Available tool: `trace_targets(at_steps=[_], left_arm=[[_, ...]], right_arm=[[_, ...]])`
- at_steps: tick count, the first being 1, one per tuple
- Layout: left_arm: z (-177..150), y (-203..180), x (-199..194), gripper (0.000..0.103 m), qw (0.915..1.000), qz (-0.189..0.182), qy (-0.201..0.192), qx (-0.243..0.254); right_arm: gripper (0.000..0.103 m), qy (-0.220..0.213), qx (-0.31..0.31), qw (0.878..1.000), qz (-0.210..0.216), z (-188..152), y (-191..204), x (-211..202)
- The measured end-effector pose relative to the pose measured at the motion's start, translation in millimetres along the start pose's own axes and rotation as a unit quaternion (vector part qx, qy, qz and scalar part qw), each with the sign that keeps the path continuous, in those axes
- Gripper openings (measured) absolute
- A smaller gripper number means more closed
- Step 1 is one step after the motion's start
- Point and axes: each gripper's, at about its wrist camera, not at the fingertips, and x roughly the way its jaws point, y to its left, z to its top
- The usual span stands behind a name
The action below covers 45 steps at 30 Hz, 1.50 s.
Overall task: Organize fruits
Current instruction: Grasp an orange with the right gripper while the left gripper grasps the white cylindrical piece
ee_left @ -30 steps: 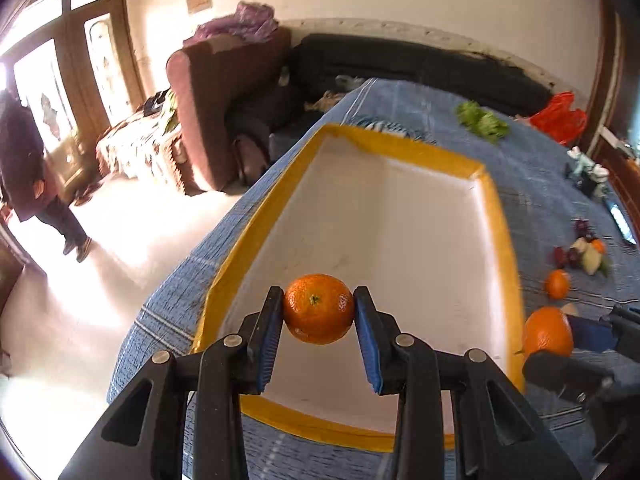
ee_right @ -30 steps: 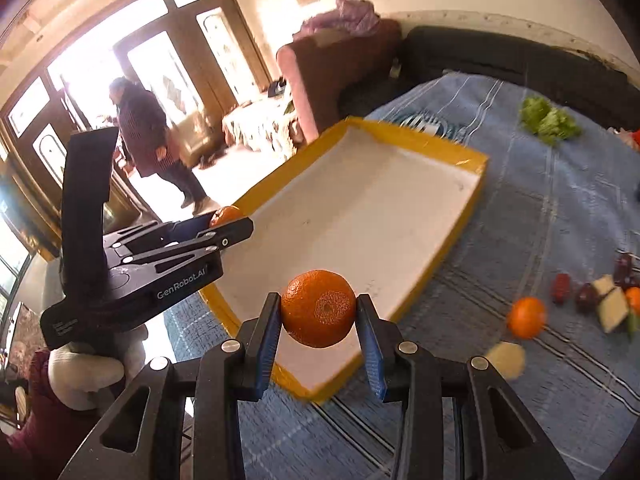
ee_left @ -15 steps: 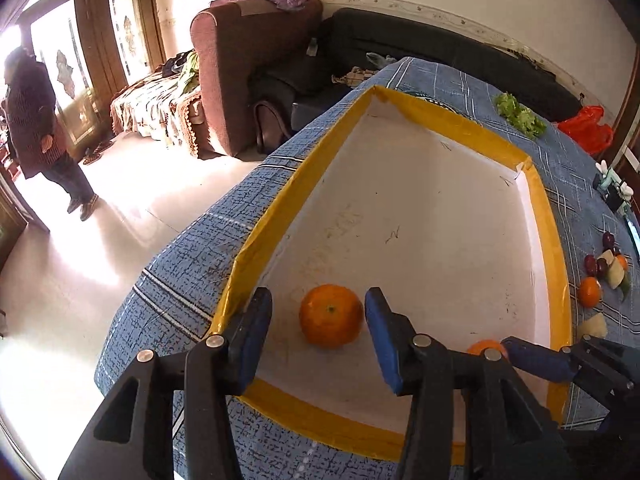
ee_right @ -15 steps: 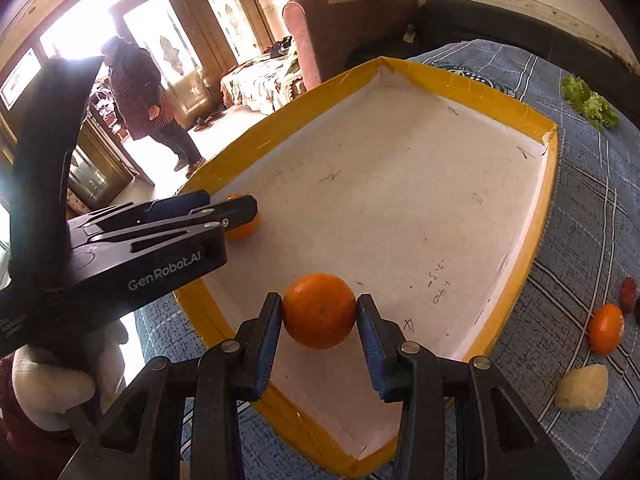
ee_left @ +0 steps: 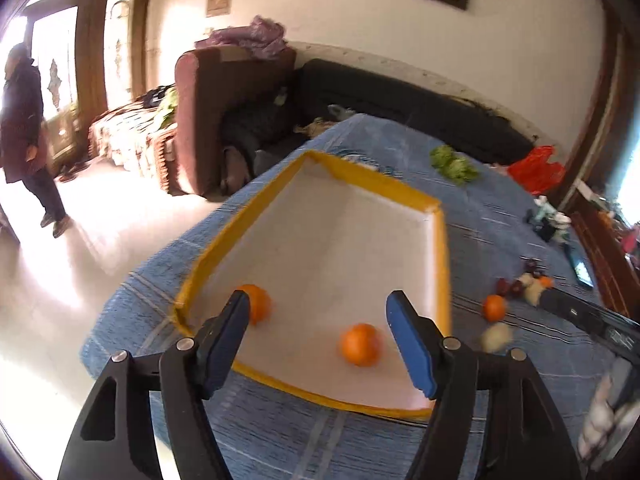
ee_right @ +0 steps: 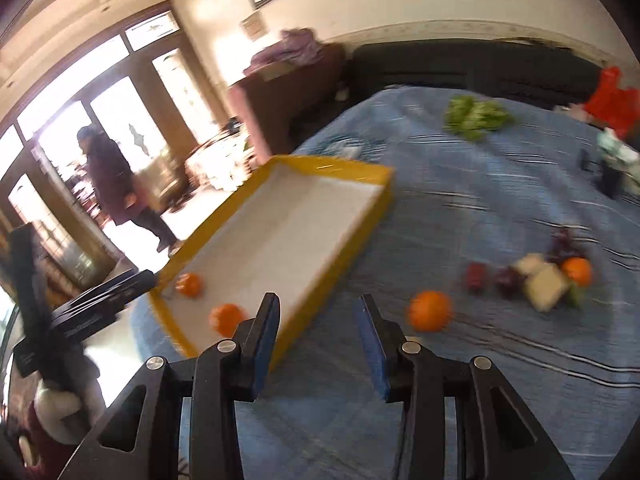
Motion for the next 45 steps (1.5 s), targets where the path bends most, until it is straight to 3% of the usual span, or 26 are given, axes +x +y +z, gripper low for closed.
trace_targets(at_steps=[6, 12, 15, 21, 23, 37, 38, 39, 40, 45], left_arm=[[-22.5, -58.8, -0.5, 0.07, 0.9953, -0.084, 0.018, 0.045], [-44.9, -102.2, 13.4, 0.07, 0.9854, -0.119, 0.039, 0.115], [-49.8, -114.2, 20.7, 0.07, 0.9819, -0.13, 0.052, 0.128], [-54.0, -129.2, 43.2, 0.07, 0.9785, -0.136, 0.074, 0.136], [-55.9, -134.8, 51.7, 0.07, 0.9772, -0.138, 0.084, 0.137], [-58.4, -187.9, 107.9, 0.07, 0.9654, -0.126, 0.11, 0.2], [-60.0, -190.2, 113.5, 0.068, 0.964, -0.126, 0.117, 0.203], [-60.5, -191.4, 117.4, 0.053, 0.9636, -0.123, 0.121, 0.204], [-62.1, -192.4, 120.3, 0.029, 0.9635, -0.118, 0.127, 0.204], [-59.3, -183.7, 110.7, 0.029, 0.9698, -0.118, 0.12, 0.177]], right_arm=[[0.046, 0.021, 0.047, 0.998, -0.04, -8.9, -51.5, 6.3], [0.046, 0.048, 0.049, 0.997, -0.042, -2.5, -63.3, 50.0], [0.046, 0.069, 0.043, 0.996, -0.046, -4.3, -65.1, 70.2], [0.044, 0.088, 0.049, 0.993, -0.053, -3.9, -72.4, 90.8], [0.039, 0.083, 0.056, 0.994, -0.047, -4.8, -77.2, 90.7], [0.038, 0.027, 0.103, 0.993, -0.04, -19.5, -105.5, 24.9], [0.038, 0.025, 0.104, 0.993, -0.04, -20.8, -107.3, 21.0], [0.038, 0.024, 0.105, 0.993, -0.04, -22.1, -107.9, 17.1], [0.038, 0.021, 0.105, 0.993, -0.042, -22.2, -108.5, 13.0], [0.038, 0.014, 0.106, 0.994, -0.037, -24.2, -104.7, 4.1]])
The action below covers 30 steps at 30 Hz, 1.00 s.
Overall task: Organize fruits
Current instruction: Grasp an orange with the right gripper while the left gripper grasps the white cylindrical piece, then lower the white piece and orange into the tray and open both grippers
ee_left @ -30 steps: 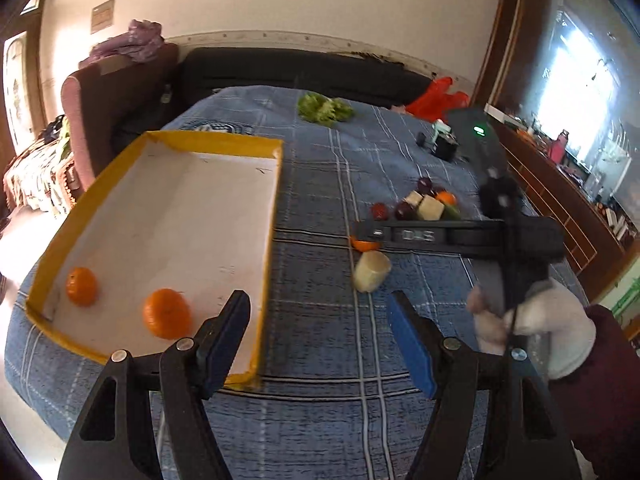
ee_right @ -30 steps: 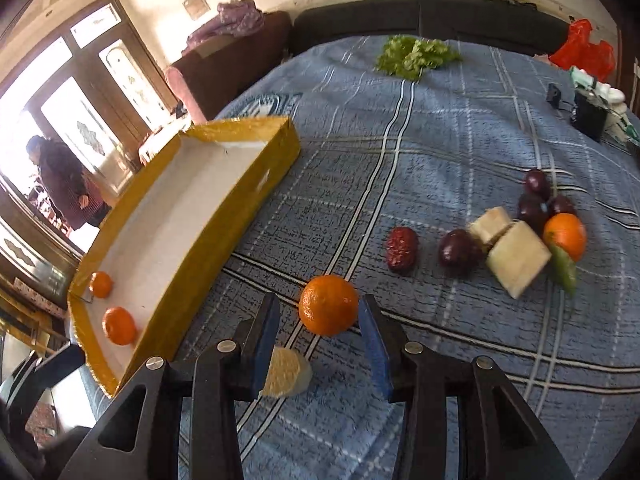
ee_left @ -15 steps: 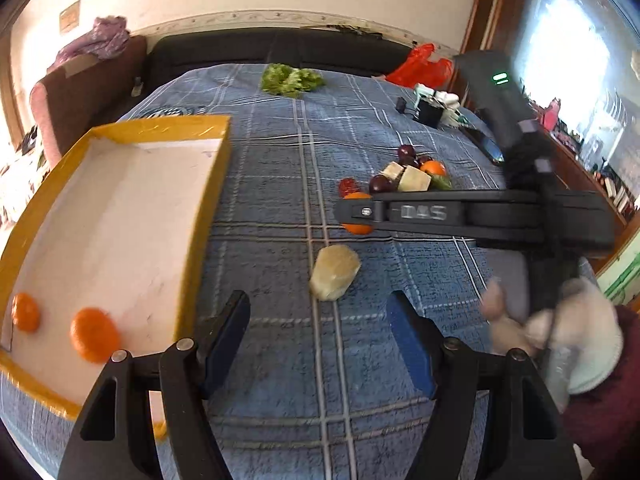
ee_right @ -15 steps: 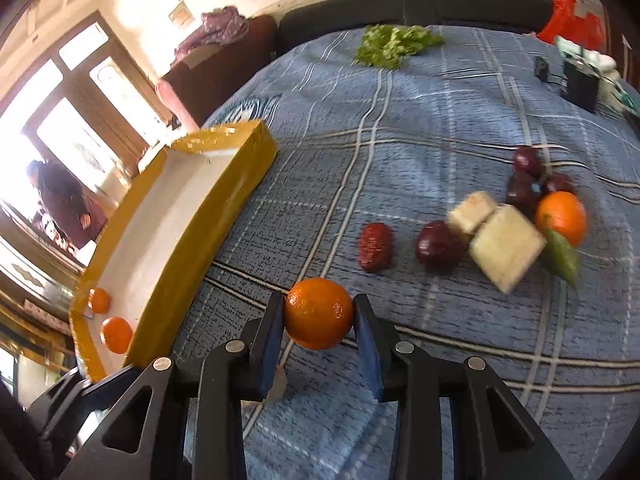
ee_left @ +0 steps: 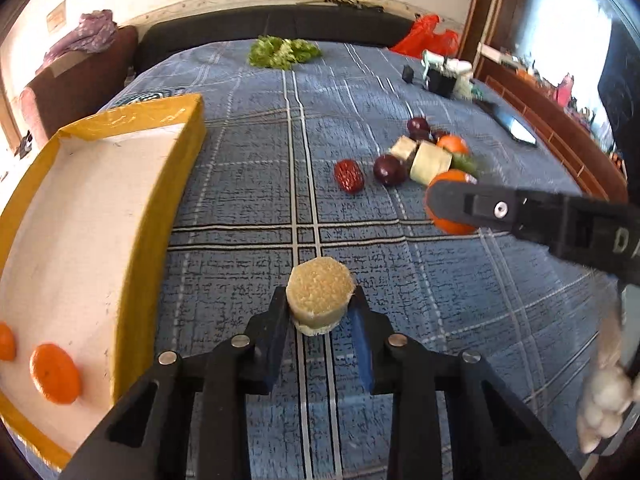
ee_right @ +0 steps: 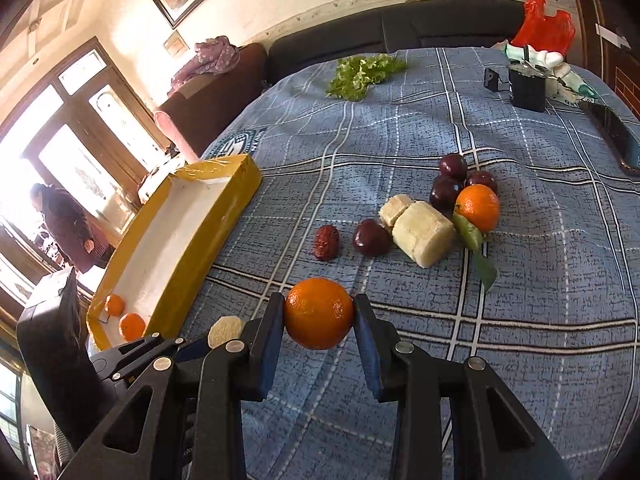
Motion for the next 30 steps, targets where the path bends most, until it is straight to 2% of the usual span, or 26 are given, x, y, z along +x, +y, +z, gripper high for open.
trace_targets(at_steps=[3, 5, 8, 10, 11, 13, 17, 23, 24, 25, 27, 30], left_arm=[[2.7, 13.6, -26.5, 0.029, 0.9991, -0.015, -0.021, -0.032], [5.9, 29.2, -50.5, 0.029, 0.998, -0.011, -0.04, -0.047], [11.5, 66.3, -84.1, 0.029, 0.9954, 0.028, -0.064, -0.066], [15.4, 96.3, -93.9, 0.029, 0.992, 0.071, -0.067, -0.08], [15.7, 114.6, -94.8, 0.029, 0.9896, 0.093, -0.063, -0.09], [15.5, 143.7, -89.5, 0.029, 0.9863, 0.114, -0.045, -0.111], [9.8, 190.7, -67.4, 0.029, 0.9778, 0.152, -0.011, -0.144], [7.3, 214.7, -47.7, 0.03, 0.9719, 0.163, 0.011, -0.17], [5.7, 217.9, -46.9, 0.033, 0.9719, 0.157, 0.011, -0.175], [5.5, 218.1, -47.2, 0.042, 0.9716, 0.156, 0.011, -0.178], [5.4, 220.8, -47.3, 0.053, 0.9706, 0.154, 0.009, -0.185], [3.6, 221.2, -51.2, 0.053, 0.9707, 0.148, 0.005, -0.189]], right_arm=[[0.038, -0.003, -0.011, 1.0, 0.012, -0.2, 14.8, -4.1], [0.038, -0.005, -0.03, 0.999, 0.027, 1.6, 33.5, -6.6], [0.038, -0.005, -0.06, 0.997, 0.053, 1.6, 65.5, -6.0], [0.039, 0.003, -0.084, 0.994, 0.076, 0.4, 94.2, 0.7], [0.039, 0.008, -0.092, 0.992, 0.083, -0.6, 104.7, 5.4], [0.039, 0.023, -0.109, 0.989, 0.098, -4.6, 129.4, 20.4], [0.039, 0.049, -0.135, 0.985, 0.096, -15.5, 162.2, 53.5], [0.039, 0.079, -0.163, 0.981, 0.069, -26.1, 185.9, 94.0], [0.039, 0.082, -0.165, 0.981, 0.065, -28.0, 188.1, 97.1], [0.039, 0.084, -0.166, 0.981, 0.06, -29.5, 188.4, 100.8], [0.04, 0.089, -0.167, 0.98, 0.055, -29.5, 192.0, 107.9], [0.041, 0.084, -0.172, 0.98, 0.047, -28.7, 194.8, 107.4]])
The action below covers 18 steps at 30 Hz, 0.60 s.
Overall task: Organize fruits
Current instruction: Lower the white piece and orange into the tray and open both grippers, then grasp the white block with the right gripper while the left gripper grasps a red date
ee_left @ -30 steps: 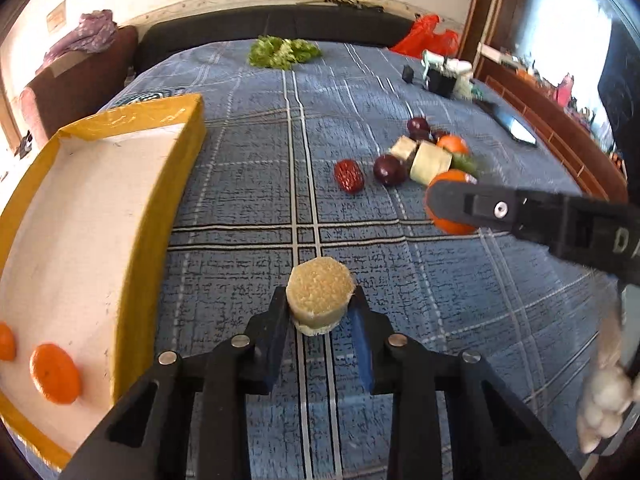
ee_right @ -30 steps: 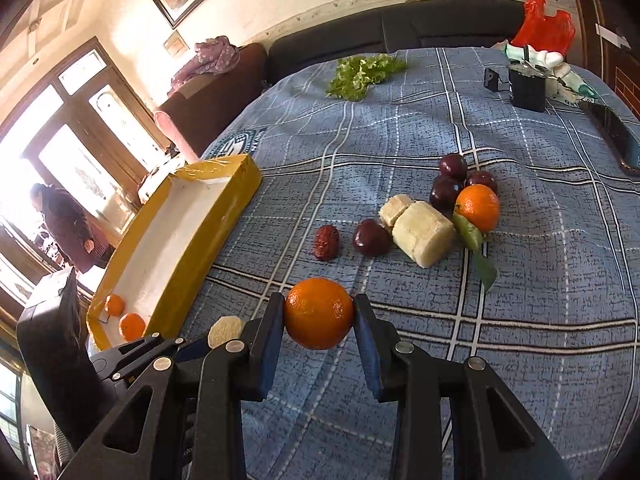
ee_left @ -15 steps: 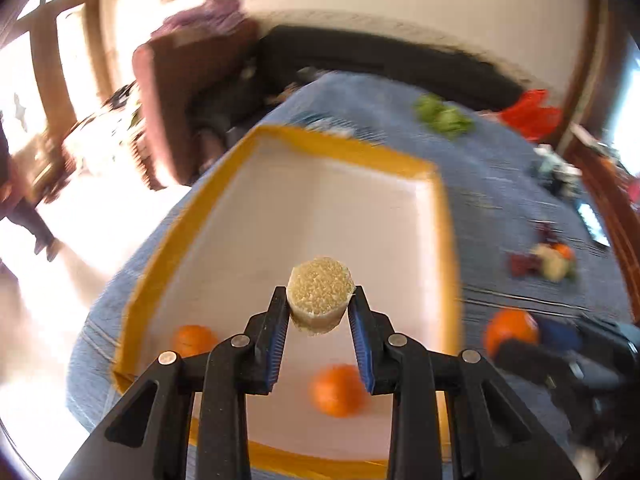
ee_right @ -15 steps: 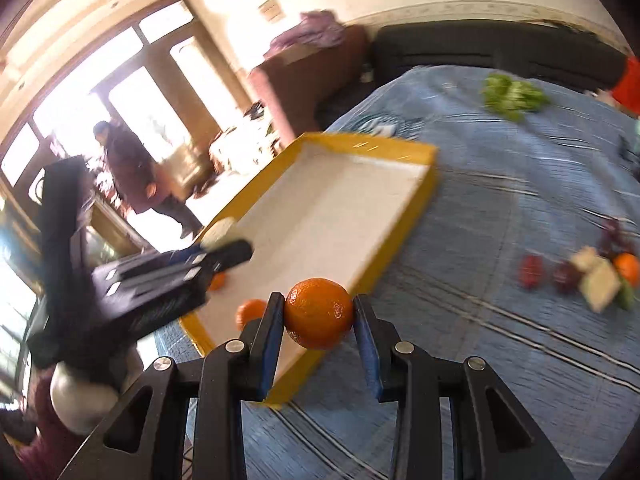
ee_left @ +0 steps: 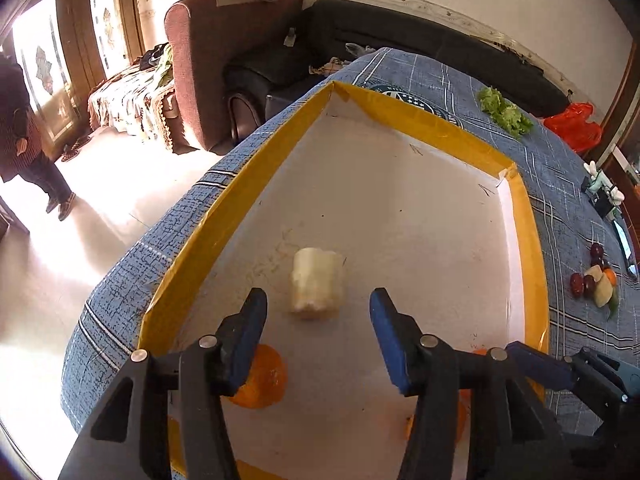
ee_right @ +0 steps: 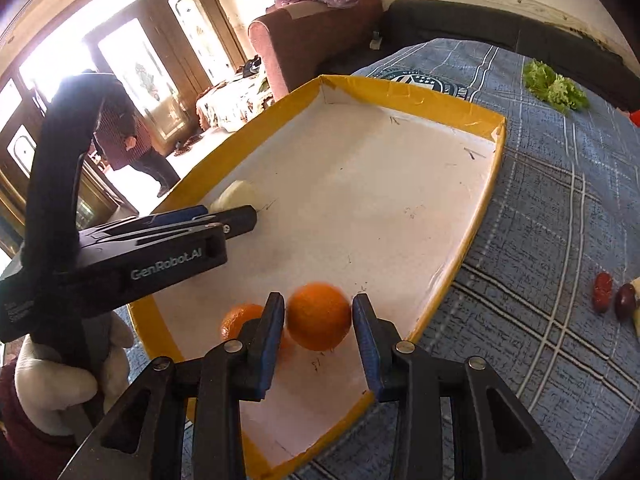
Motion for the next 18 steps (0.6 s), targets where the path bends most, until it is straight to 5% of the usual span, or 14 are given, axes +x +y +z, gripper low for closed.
trace_targets(at_steps=[4, 11, 18], left_arm=[[-5.0, 11.6, -13.8, 0.054, 0.9993, -0.018, -0.012, -0.029], [-34.3, 24.3, -67.1, 0.064, 0.9948, -0.044, -0.061, -0.07], [-46.8, -13.5, -96.5, 0.072, 0.992, -0.086, -0.084, -0.038]], right_arm=[[0.056, -0.027, 0.021, 0.999, 0.014, -2.4, -12.3, -23.1], [0.056, -0.06, 0.06, 0.996, -0.014, -18.0, -46.5, -52.1], [0.056, -0.093, 0.121, 0.986, -0.063, -50.9, -116.8, -98.0]])
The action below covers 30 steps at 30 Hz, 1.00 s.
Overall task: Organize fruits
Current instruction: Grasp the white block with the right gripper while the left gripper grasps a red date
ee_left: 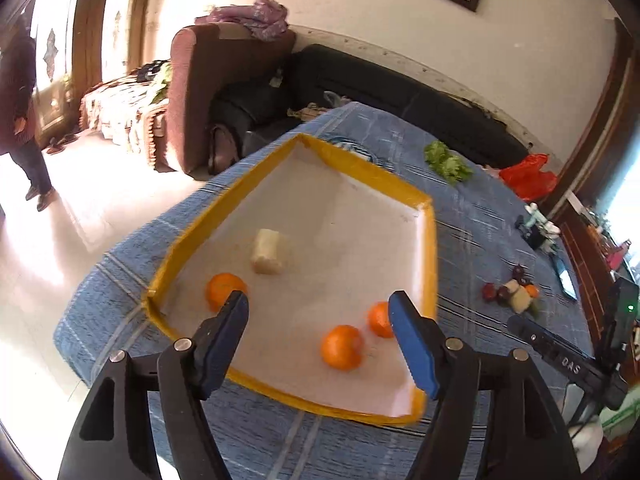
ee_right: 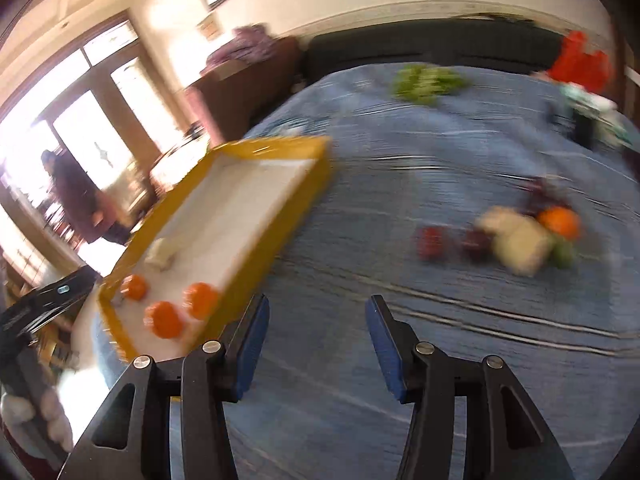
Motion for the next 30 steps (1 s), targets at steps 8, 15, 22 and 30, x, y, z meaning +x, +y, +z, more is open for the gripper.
trace_targets(at_steps=[8, 15, 22, 30], left_arm=[[-12.8, -89.9, 34.6, 0.072, 0.9931, -0.085, 0.047, 0.066], [-20.5, -131.6, 62.8, 0.072, 0.9885, -0.104, 0.084, 0.071], [-22.2, -146.7, 79.4, 0.072, 0.9879, -0.097, 0.084, 0.087], [-29.4, -159.9, 98.2, 0.072, 0.9861, -0.086, 0.094, 0.106]], right_arm=[[0.055, -0.033, 0.093, 0.992, -0.082, 3.4, -117.0, -36.7], [0.055, -0.028, 0.09, 0.992, -0.078, 17.1, -127.4, -9.8], [0.054, -0.049, 0.088, 0.993, -0.066, 27.9, -132.0, -3.3], [0.052, -0.037, 0.031, 0.993, -0.106, 42.3, -109.5, 25.0]])
